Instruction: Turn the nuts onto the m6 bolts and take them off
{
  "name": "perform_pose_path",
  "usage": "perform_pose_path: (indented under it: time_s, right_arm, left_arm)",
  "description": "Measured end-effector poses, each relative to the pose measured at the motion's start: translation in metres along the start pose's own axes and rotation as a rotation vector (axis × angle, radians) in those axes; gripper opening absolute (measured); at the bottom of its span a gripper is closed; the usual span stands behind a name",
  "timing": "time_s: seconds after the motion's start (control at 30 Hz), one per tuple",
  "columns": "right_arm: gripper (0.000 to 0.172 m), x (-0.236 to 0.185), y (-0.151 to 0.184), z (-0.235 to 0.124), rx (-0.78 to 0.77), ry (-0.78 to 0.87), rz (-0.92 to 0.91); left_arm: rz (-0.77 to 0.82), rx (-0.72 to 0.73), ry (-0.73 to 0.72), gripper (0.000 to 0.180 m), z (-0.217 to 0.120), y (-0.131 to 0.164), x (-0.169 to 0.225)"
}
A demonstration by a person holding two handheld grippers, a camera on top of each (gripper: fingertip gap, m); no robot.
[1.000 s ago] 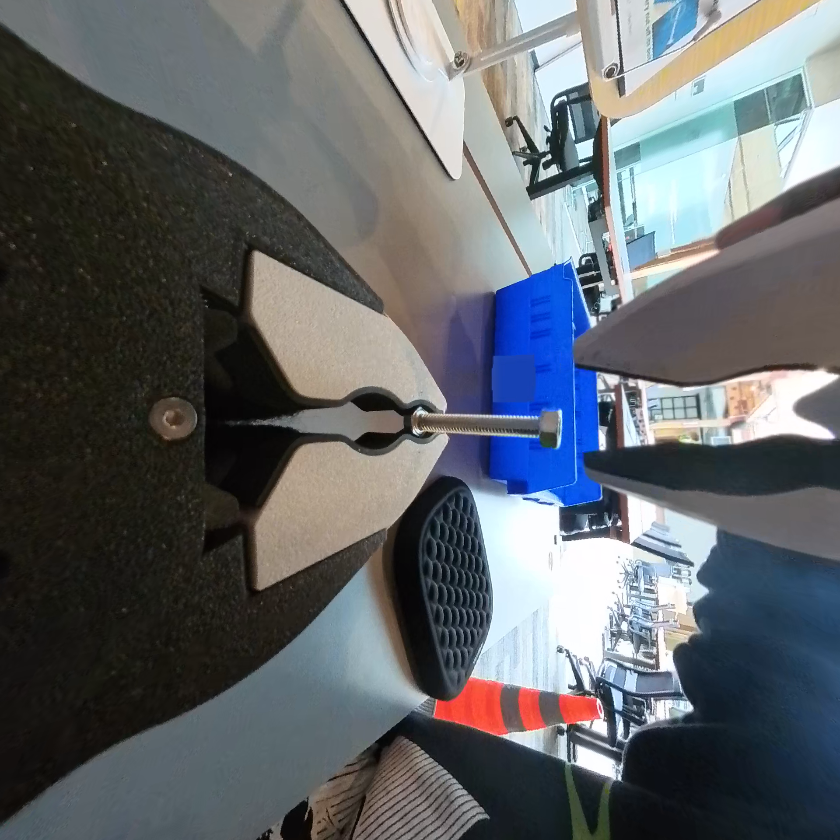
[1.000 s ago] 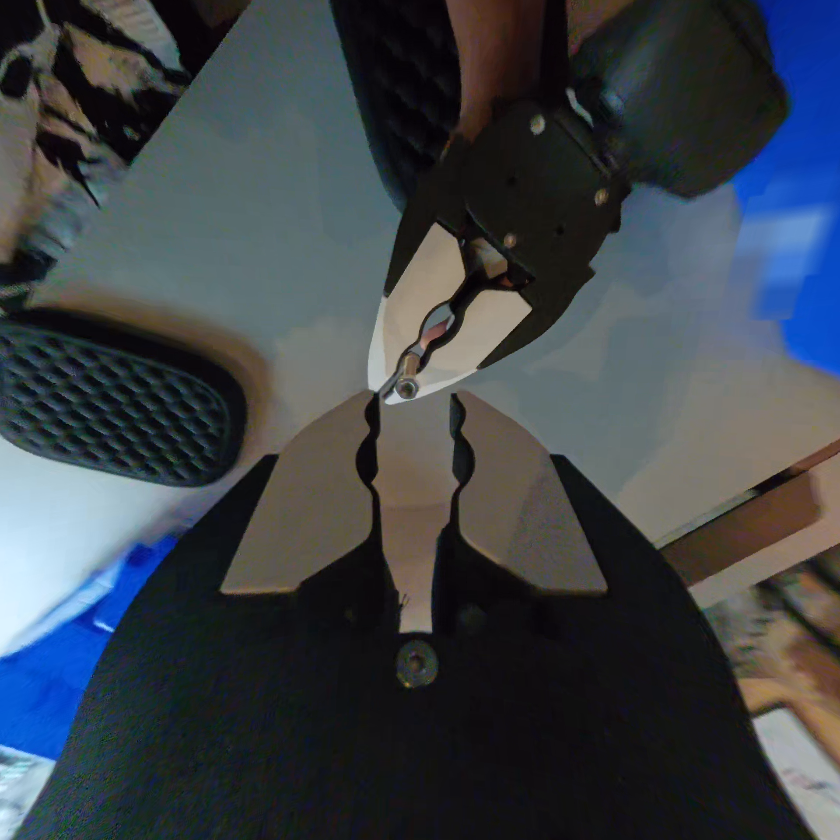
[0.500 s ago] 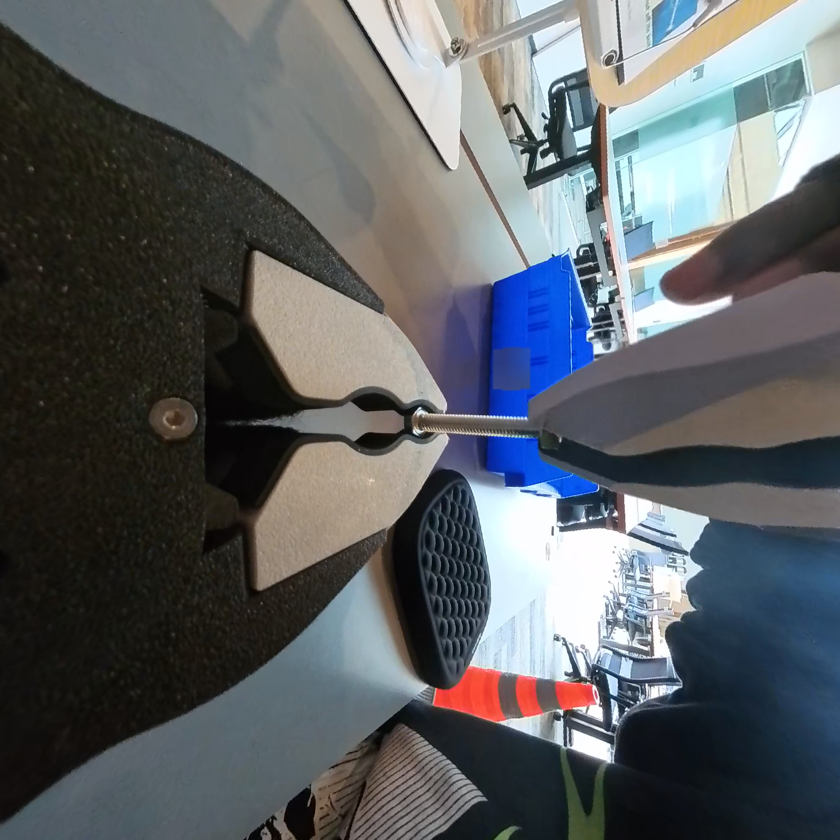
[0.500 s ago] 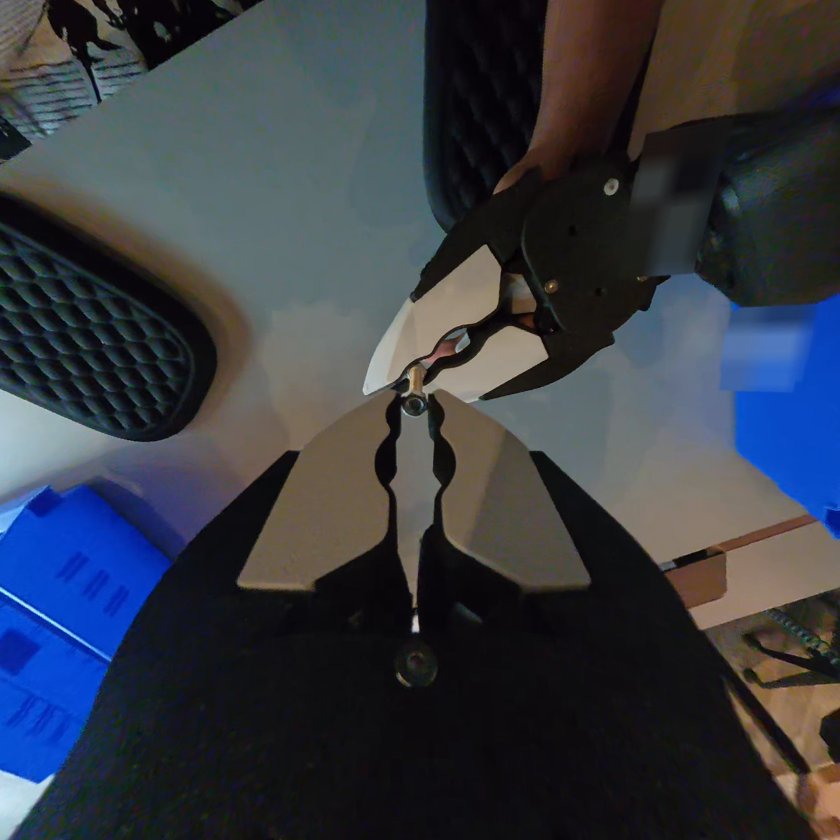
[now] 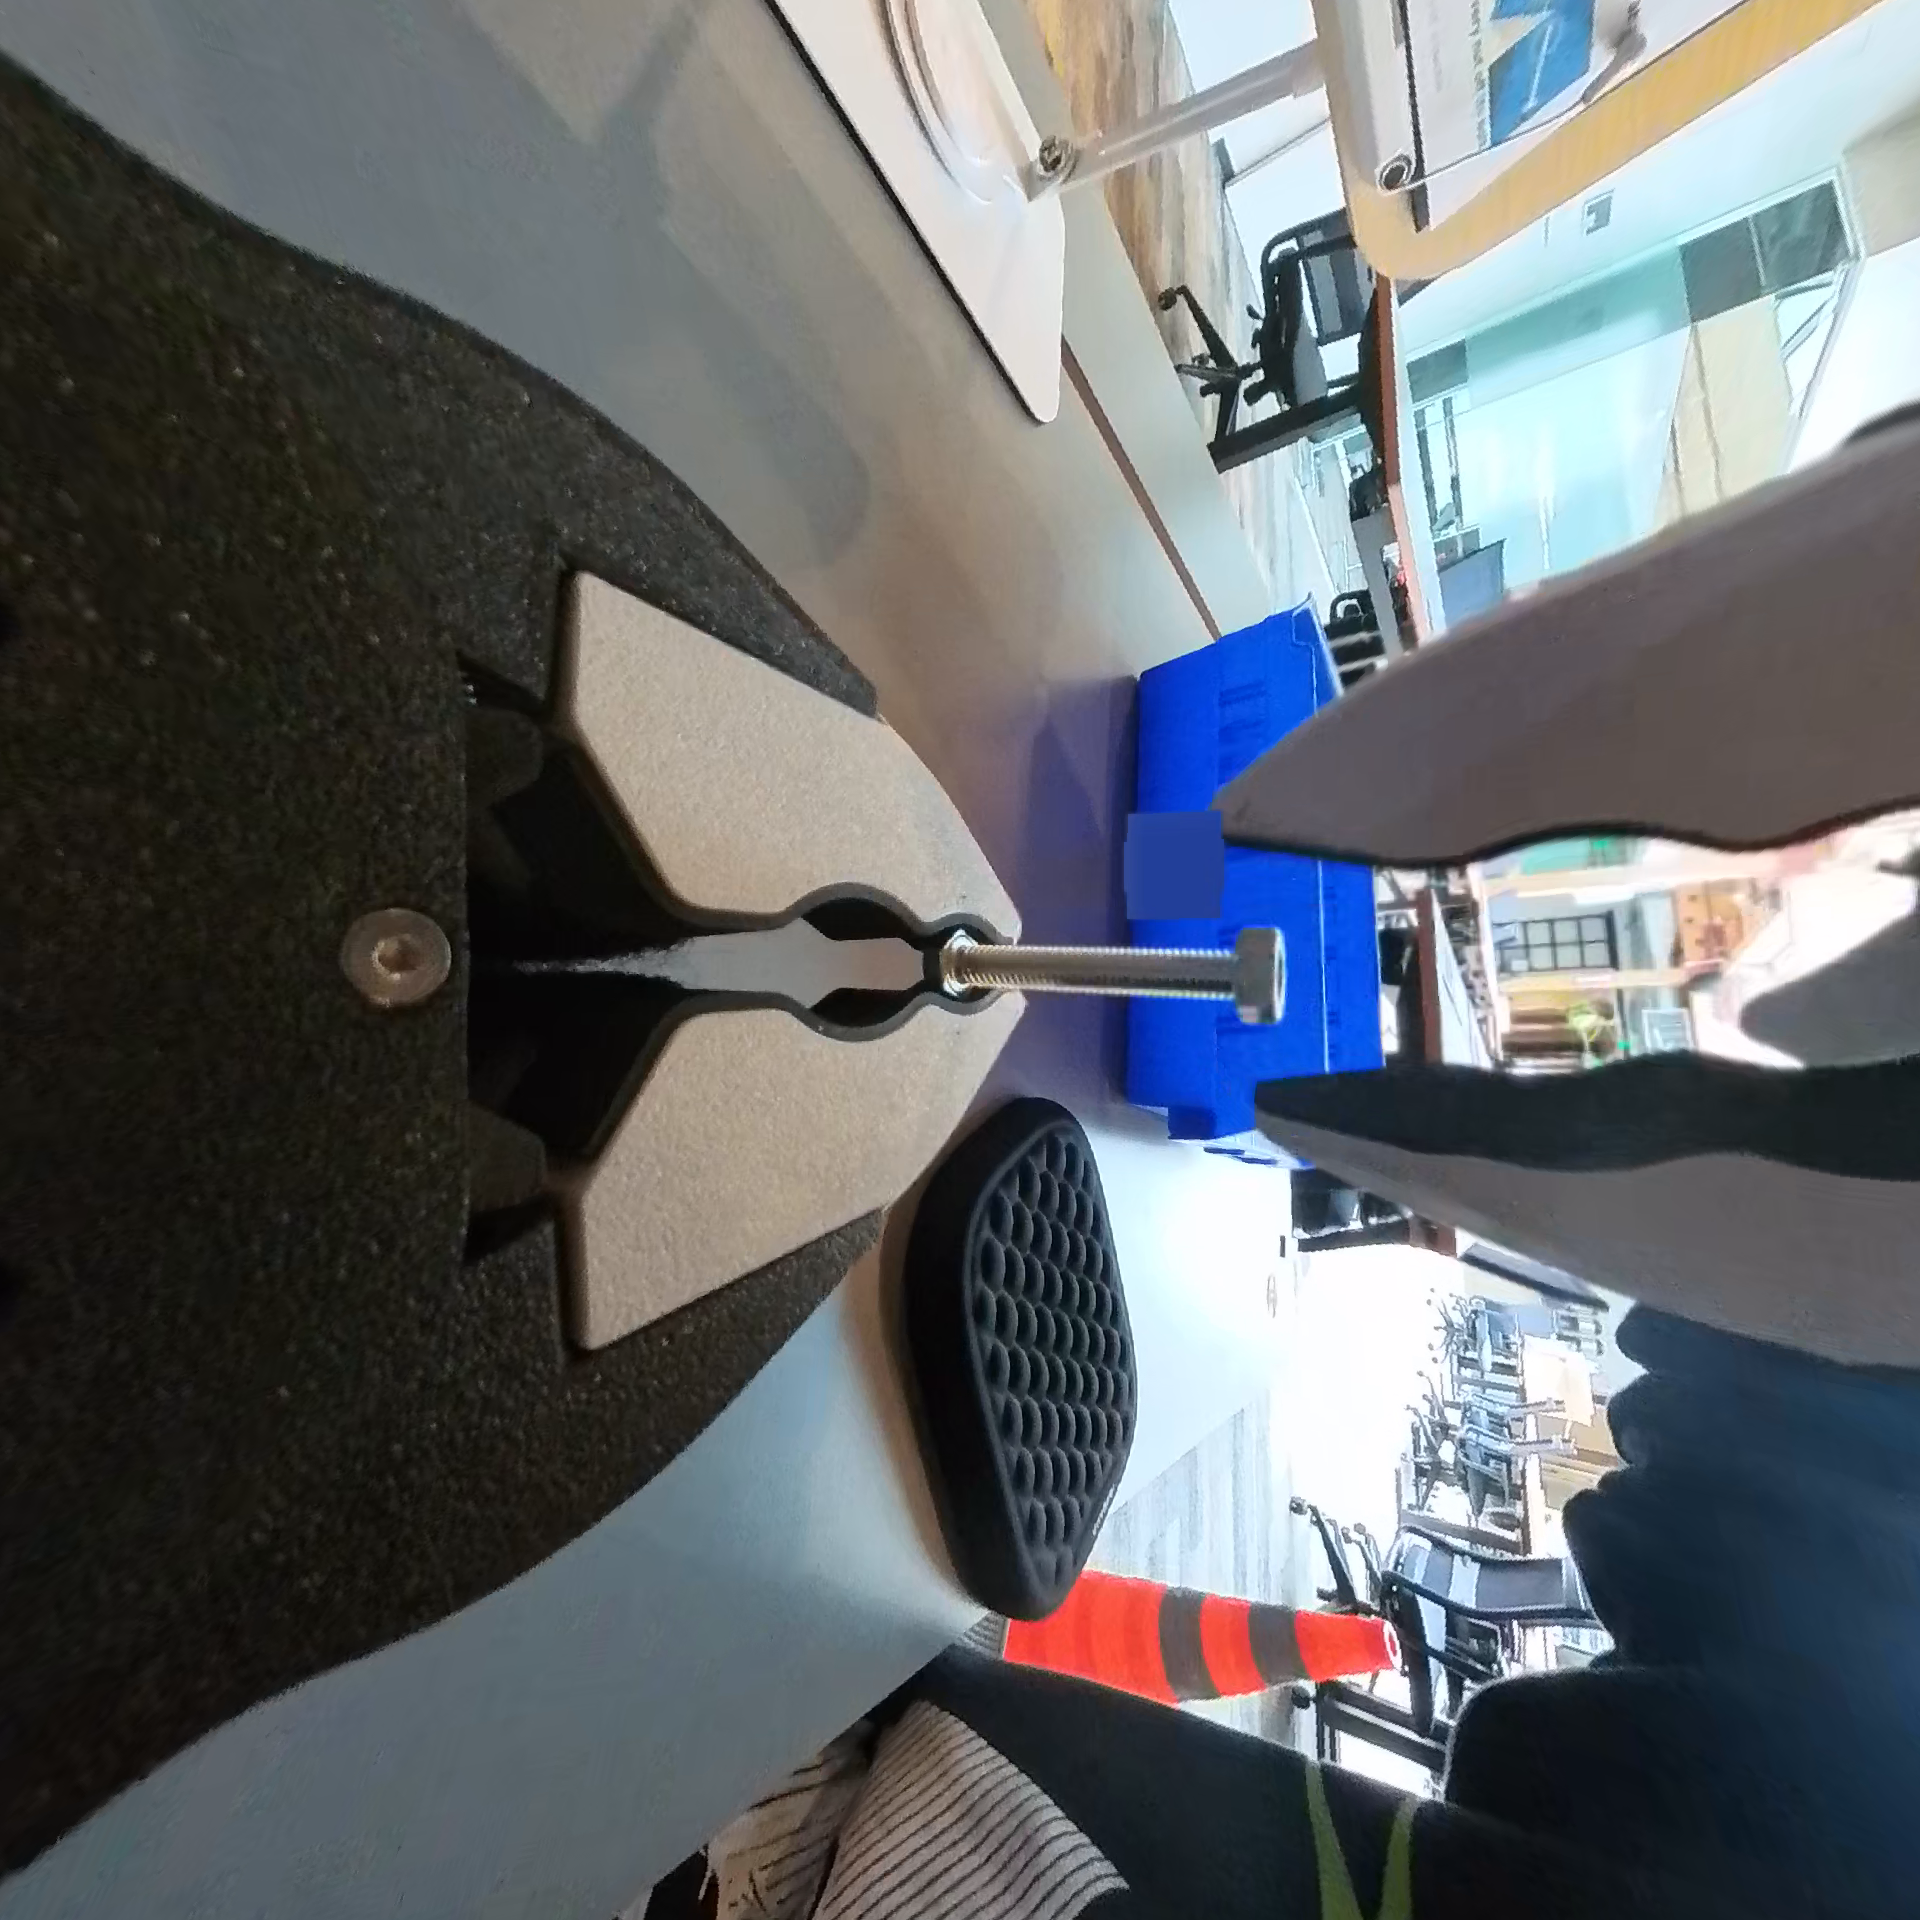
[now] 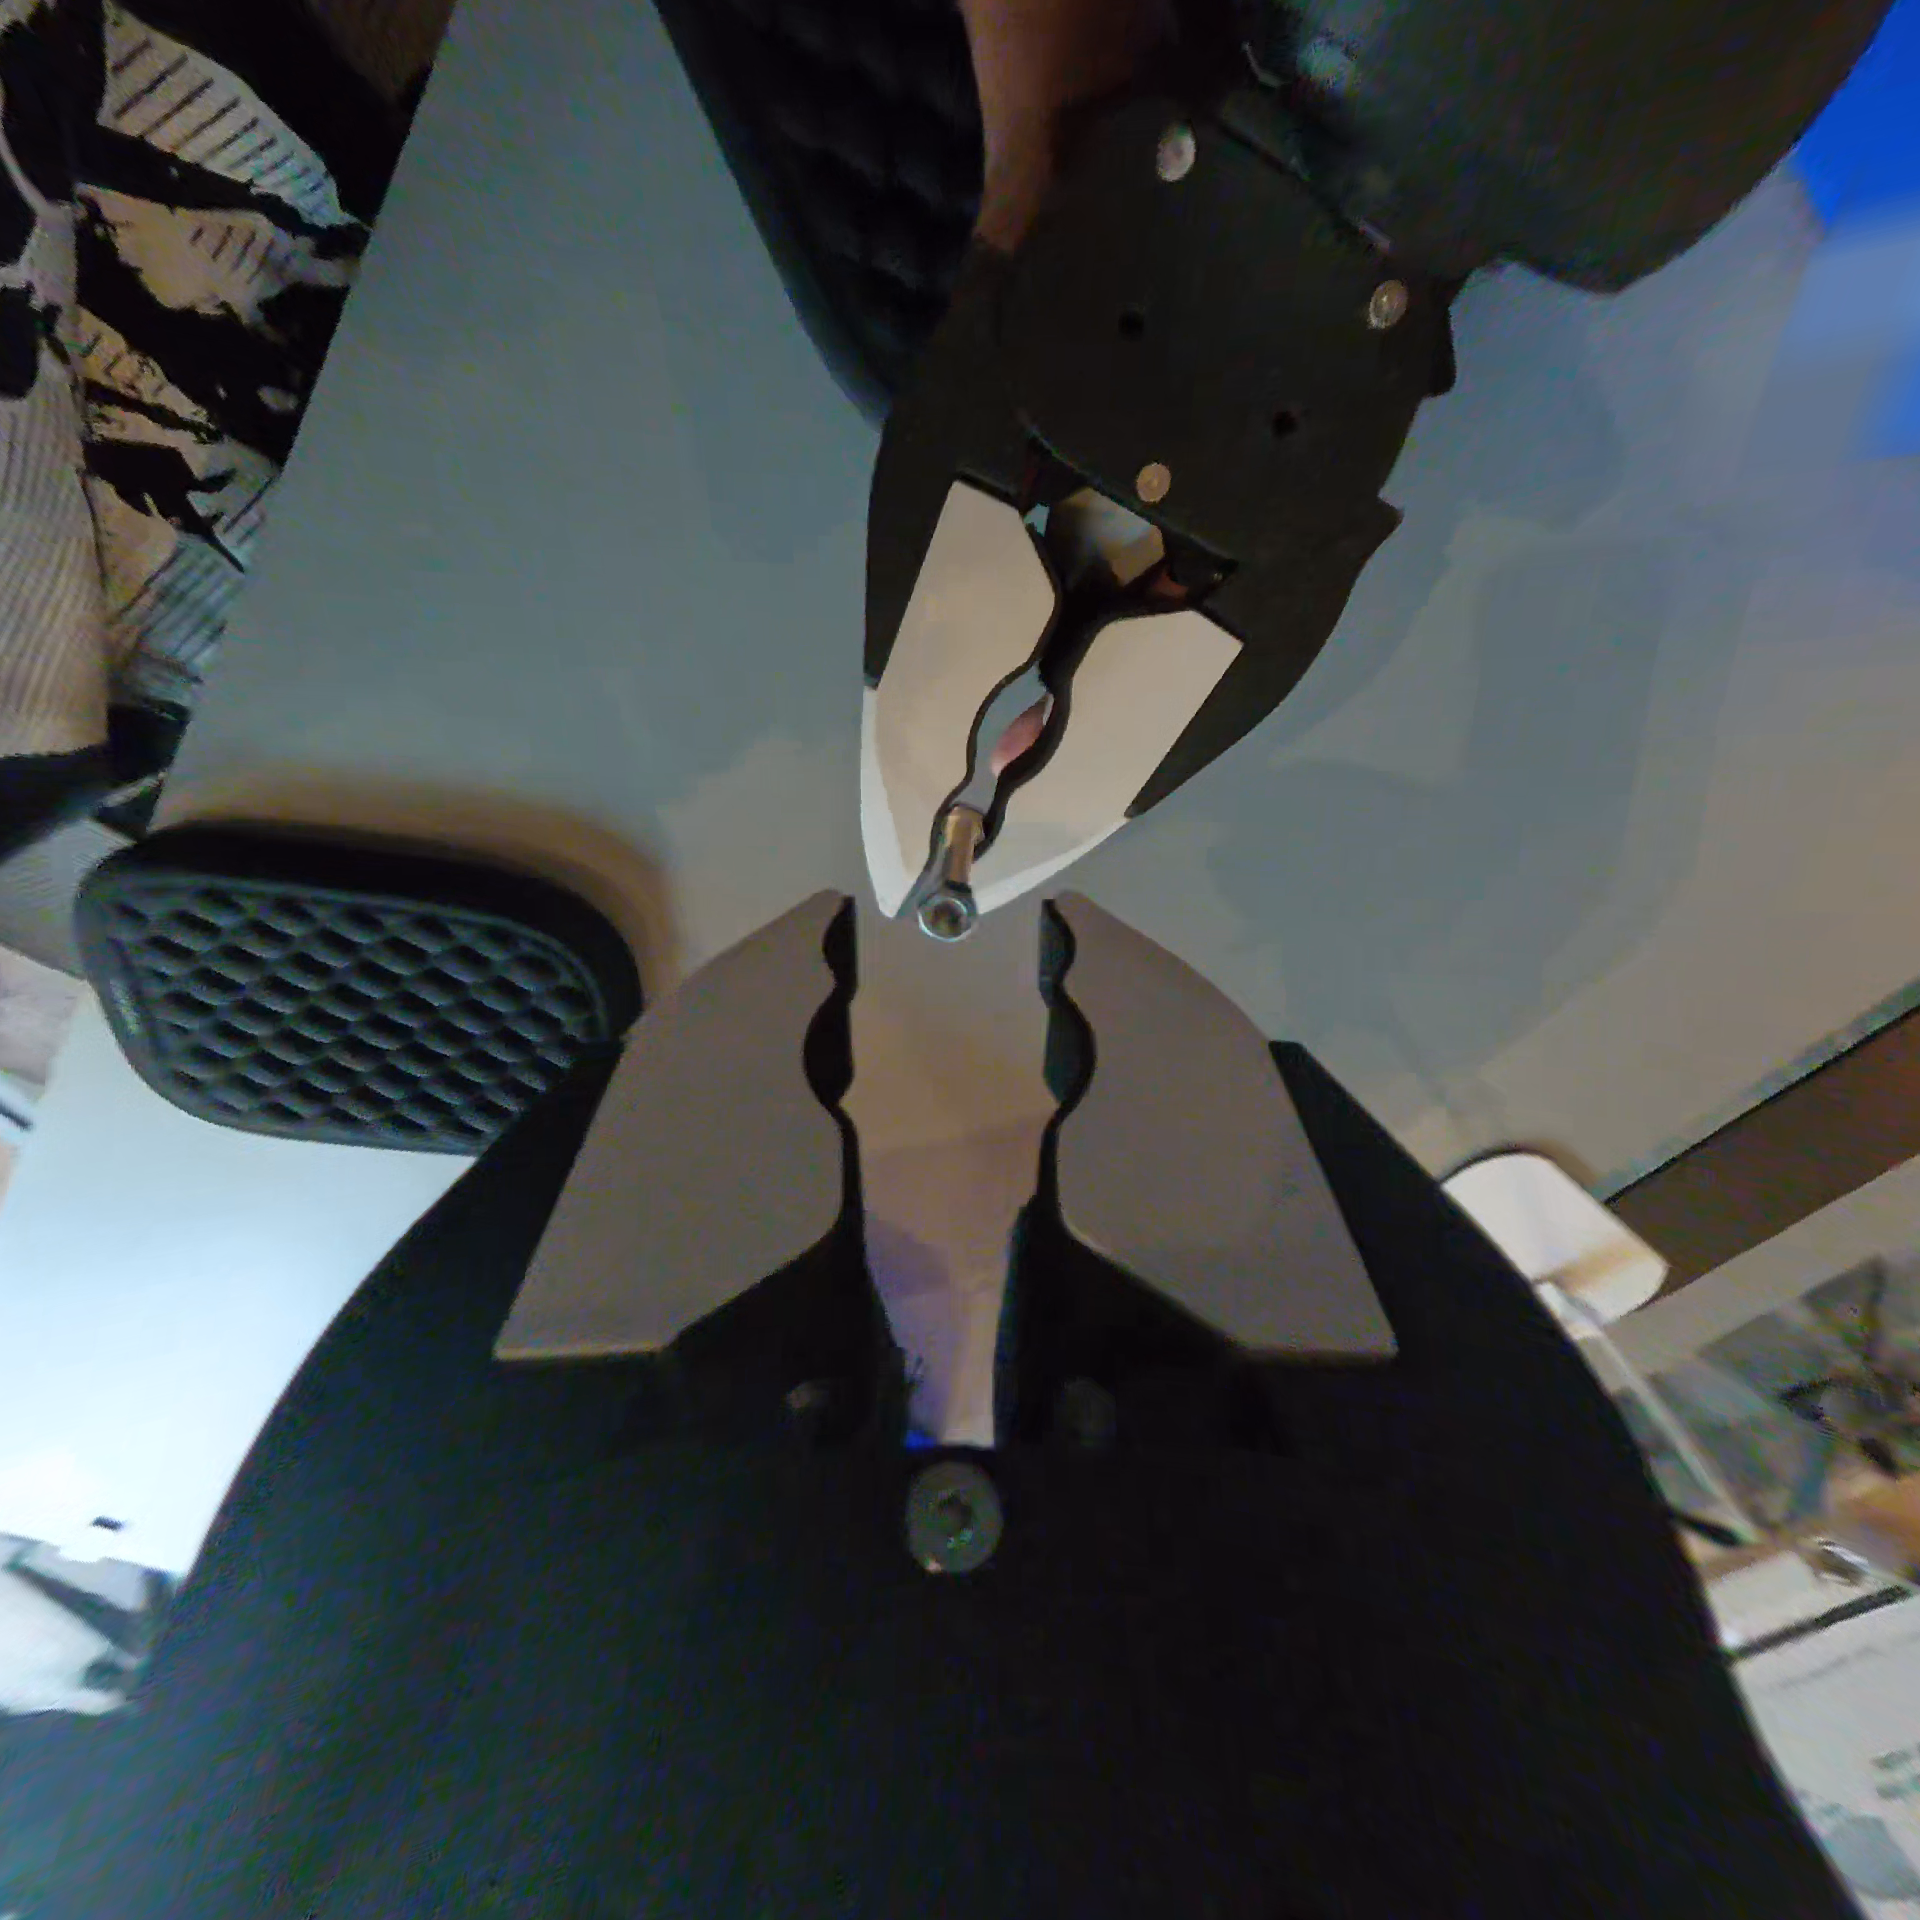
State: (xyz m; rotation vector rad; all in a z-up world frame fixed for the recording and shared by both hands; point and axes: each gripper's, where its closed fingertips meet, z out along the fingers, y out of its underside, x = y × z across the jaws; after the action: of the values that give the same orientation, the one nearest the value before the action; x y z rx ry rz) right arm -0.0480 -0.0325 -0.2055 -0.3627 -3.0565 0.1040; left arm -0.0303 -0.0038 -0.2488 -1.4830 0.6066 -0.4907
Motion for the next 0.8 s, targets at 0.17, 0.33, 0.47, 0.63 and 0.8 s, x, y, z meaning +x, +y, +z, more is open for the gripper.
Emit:
perform_pose_path:
  time_s: [0.17, 0.33, 0.47, 0.63, 0.8]
  right_arm:
    - [0.028, -0.002, 0.0, -0.005, 0.003, 0.037, -0.376]
    - [0.018, -0.002, -0.007, -0.001, 0.019, 0.036, -0.499]
    - [0.01, -0.001, -0.005, 0.002, 0.013, 0.021, -0.482]
    - [0.01, 0.003, -0.004, 0.002, 0.014, 0.019, -0.263]
    - [0.01, 0.003, 0.002, 0.003, -0.03, 0.028, 0.046]
  left_arm:
    - [0.001, 0.003, 0.019, 0.003, 0.0, 0.0, 0.003]
    - [-0.009, 0.011, 0.025, 0.003, -0.001, -0.001, 0.002]
    - [-0.009, 0.01, 0.028, 0.003, -0.001, -0.001, 0.003]
    - [-0.01, 0.009, -0.008, 0.003, -0.002, -0.001, -0.002]
    - [-0.002, -0.013, -0.053, 0.003, -0.001, 0.002, -0.006]
